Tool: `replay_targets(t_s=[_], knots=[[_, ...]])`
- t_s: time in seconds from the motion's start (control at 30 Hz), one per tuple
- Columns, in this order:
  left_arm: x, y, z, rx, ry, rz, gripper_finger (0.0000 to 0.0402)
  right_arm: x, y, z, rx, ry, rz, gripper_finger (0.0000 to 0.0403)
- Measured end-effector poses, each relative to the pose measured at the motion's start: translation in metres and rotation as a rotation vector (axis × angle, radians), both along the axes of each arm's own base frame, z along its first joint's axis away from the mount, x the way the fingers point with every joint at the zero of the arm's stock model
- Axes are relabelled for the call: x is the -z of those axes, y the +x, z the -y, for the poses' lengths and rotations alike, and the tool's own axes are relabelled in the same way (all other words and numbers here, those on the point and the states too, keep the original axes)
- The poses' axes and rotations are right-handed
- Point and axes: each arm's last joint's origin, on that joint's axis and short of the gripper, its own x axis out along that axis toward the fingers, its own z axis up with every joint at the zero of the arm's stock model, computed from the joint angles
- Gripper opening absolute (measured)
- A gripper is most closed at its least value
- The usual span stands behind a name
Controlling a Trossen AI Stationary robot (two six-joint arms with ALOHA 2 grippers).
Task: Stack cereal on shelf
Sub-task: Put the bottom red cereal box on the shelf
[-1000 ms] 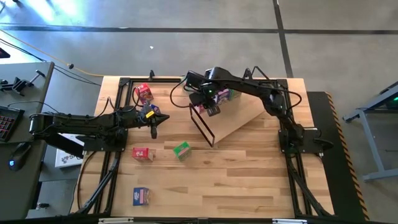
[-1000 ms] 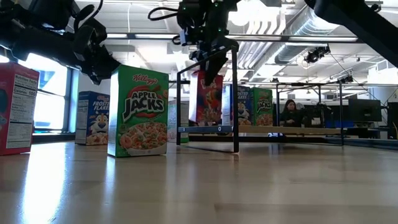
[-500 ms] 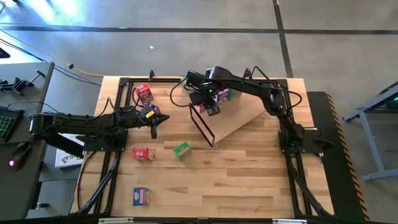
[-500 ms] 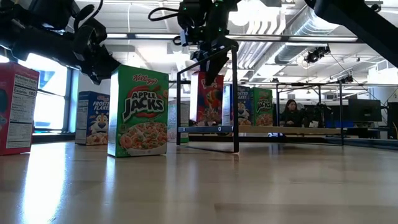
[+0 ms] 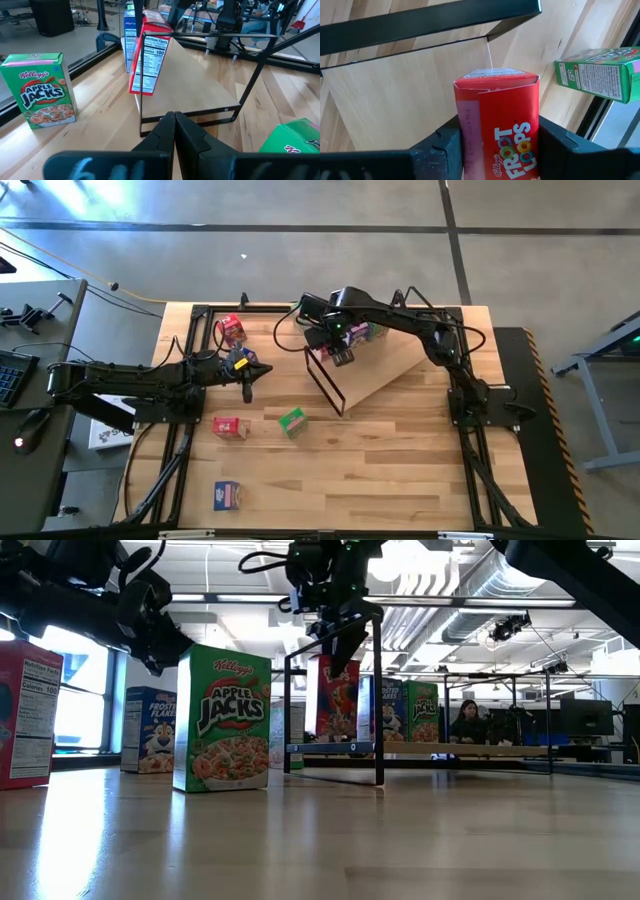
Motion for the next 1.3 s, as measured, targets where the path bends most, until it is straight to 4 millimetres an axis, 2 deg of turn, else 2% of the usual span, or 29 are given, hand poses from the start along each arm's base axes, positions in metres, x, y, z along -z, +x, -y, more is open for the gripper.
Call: replay_targets(t_s=[0.33,0.6,1.07,1.17,1.3], knots=[[0.0,0.0,0.0,0.01,0.0,0.004,0.0,0.001,0.0,0.0,0.034,-0.001,-0.002,0.017],[-0.002,0.001,0.0,0.016,0.001,0.021,0.0,0.02,-0.001,0.0,0.046,0.009,-0.072,0.017],[-0.003,0.001,0.0,0.018,-0.001,0.031,0.0001,0.018,-0.001,0.001,0.095,-0.011,-0.063,0.017],[-0.003,0.001,0.0,0.017,-0.008,0.035,0.0004,0.018,-0.001,0.001,0.121,-0.006,-0.06,0.018],[-0.003,0.001,0.0,0.016,-0.01,0.038,0.0016,0.018,0.0,0.002,0.161,-0.004,-0.044,0.0213]])
